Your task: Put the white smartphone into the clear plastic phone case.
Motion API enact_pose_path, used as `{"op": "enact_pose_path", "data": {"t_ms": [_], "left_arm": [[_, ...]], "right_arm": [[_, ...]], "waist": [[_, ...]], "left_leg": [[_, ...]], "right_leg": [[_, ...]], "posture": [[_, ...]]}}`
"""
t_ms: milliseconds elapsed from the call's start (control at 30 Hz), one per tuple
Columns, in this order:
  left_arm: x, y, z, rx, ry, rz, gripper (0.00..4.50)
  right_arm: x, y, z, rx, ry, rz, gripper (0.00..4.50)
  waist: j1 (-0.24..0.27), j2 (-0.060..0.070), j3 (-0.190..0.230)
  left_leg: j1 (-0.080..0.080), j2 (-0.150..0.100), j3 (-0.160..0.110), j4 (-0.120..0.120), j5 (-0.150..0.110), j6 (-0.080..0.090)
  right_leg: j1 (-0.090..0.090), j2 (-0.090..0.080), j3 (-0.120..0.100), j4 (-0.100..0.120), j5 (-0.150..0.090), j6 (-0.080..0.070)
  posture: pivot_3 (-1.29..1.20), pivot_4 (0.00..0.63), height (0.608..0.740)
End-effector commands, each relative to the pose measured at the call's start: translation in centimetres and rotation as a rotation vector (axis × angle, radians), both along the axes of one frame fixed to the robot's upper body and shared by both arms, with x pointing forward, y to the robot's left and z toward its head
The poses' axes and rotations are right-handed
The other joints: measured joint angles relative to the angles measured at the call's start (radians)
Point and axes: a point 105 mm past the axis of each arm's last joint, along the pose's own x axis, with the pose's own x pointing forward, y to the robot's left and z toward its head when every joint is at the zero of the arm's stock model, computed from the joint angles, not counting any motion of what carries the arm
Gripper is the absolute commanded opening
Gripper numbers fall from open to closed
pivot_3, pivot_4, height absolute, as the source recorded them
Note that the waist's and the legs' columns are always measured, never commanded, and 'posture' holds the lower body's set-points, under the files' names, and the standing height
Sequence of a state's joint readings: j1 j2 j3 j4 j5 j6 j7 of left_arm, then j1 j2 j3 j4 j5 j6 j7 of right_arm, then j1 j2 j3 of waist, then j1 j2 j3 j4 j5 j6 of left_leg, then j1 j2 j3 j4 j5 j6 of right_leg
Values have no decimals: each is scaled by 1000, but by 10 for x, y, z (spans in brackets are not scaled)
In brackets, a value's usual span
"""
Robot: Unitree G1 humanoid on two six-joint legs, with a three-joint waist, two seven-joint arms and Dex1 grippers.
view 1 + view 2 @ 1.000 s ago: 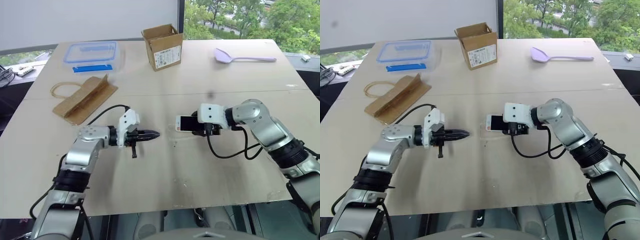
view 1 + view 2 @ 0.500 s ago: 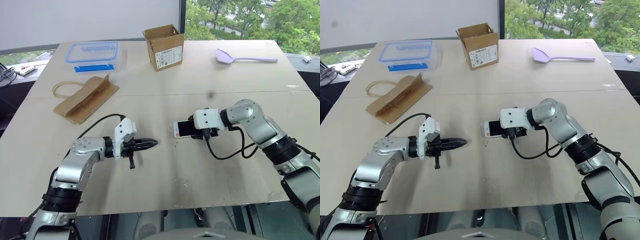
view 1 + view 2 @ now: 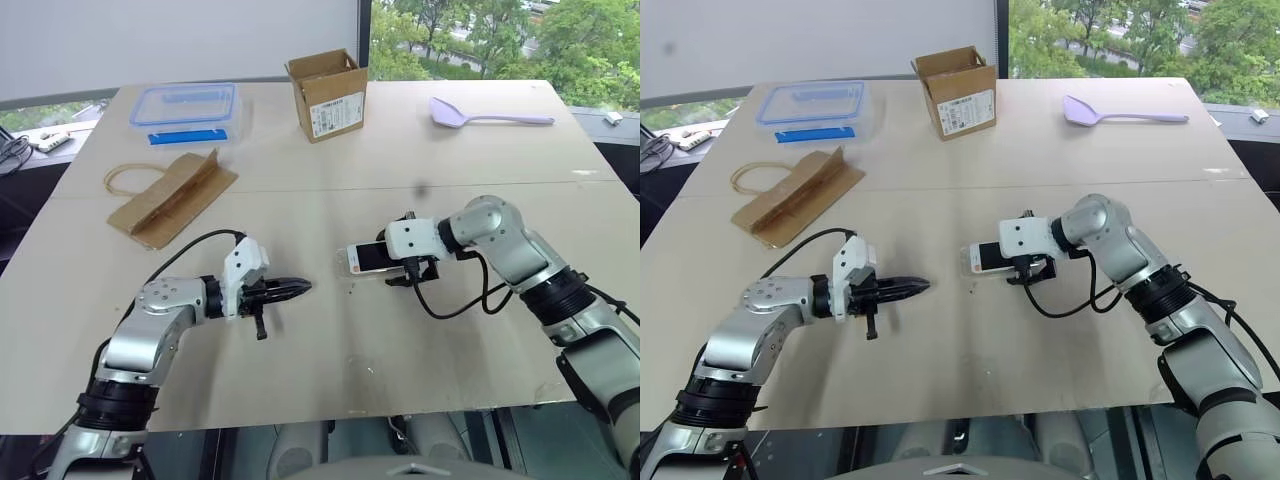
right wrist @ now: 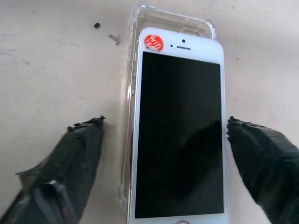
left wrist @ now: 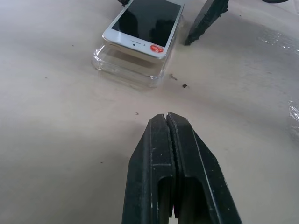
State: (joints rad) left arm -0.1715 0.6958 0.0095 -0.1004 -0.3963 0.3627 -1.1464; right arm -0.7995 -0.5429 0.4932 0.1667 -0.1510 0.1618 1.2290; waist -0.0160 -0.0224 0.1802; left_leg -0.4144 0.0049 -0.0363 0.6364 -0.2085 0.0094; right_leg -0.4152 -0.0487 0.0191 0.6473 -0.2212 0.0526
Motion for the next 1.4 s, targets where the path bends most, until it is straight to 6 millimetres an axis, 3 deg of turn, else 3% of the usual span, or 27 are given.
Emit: {"op": "enact_pose_path", "data": {"t_ms": [33, 67, 167, 267, 400, 433, 633, 800, 1033, 1200, 1400], "left_arm": [[1, 0, 16, -11, -58, -2, 0], [2, 1, 17, -12, -60, 1, 0], [3, 1, 18, -11, -66, 7, 0], [4, 1, 20, -10, -77, 10, 0], [7, 0, 24, -18, -93, 16, 0], [7, -1, 25, -18, -95, 16, 0], [7, -5, 26, -28, -102, 22, 0], [7, -5, 26, -30, -102, 23, 0], [5, -5, 25, -33, -99, 26, 0], [4, -4, 23, -34, -92, 27, 0], [5, -4, 22, -34, -90, 32, 0]], "right_arm": [[-2, 4, 32, 113, -8, -13, 4454], [-4, 4, 38, 142, 18, -17, 4454], [-8, 9, 51, 249, 127, -58, 3654], [-3, 19, 55, 313, 156, -110, 2322], [5, 26, 41, 332, 175, -172, 248], [5, 28, 37, 334, 179, -178, 46], [11, 31, -4, 276, 193, -256, 46], [3, 25, -39, 143, 220, -265, 46], [-5, 22, -67, 72, 268, -281, 46], [-8, 19, -87, 42, 331, -334, 46], [-3, 13, -96, 58, 383, -419, 46]], "waist": [[0, 0, 0], [0, 0, 0], [0, 0, 0], [-2, 0, 0], [-1, 0, 0], [0, 0, 0], [0, 0, 0], [-3, 0, -1], [-3, -1, -5], [-5, -1, -9], [-6, -1, -21]], "left_leg": [[0, 0, 0, 0, 0, 0], [0, 0, 0, 0, 0, 0], [0, 0, 0, 0, 0, 0], [0, 0, 0, 0, 0, 0], [0, 0, 0, 0, 0, 0], [0, 0, 0, 0, 0, 0], [0, -1, 0, 0, 0, 0], [1, -1, 0, 0, 0, 0], [6, -1, 1, 0, 0, 0], [19, 1, 2, -1, 0, 0], [30, 3, 1, -2, 0, 0]], "right_leg": [[0, 0, 0, 0, 0, 0], [0, 0, 0, 0, 0, 0], [0, 0, 0, 0, 0, 0], [0, 0, 0, 0, 0, 0], [0, 0, 0, 1, 0, 0], [0, 0, 0, 1, 0, 0], [0, 0, 0, 1, 0, 0], [1, 0, 0, 1, 0, 0], [3, 0, 2, 5, 0, -1], [14, 0, 3, 5, -5, 0], [21, -1, 4, 5, -6, -1]], "posture": [[0, 150, 740], [0, 150, 740], [0, 150, 740], [0, 150, 740], [0, 150, 740], [0, 150, 740], [0, 150, 740], [0, 150, 740], [0, 150, 740], [0, 150, 740], [0, 150, 740]]}}
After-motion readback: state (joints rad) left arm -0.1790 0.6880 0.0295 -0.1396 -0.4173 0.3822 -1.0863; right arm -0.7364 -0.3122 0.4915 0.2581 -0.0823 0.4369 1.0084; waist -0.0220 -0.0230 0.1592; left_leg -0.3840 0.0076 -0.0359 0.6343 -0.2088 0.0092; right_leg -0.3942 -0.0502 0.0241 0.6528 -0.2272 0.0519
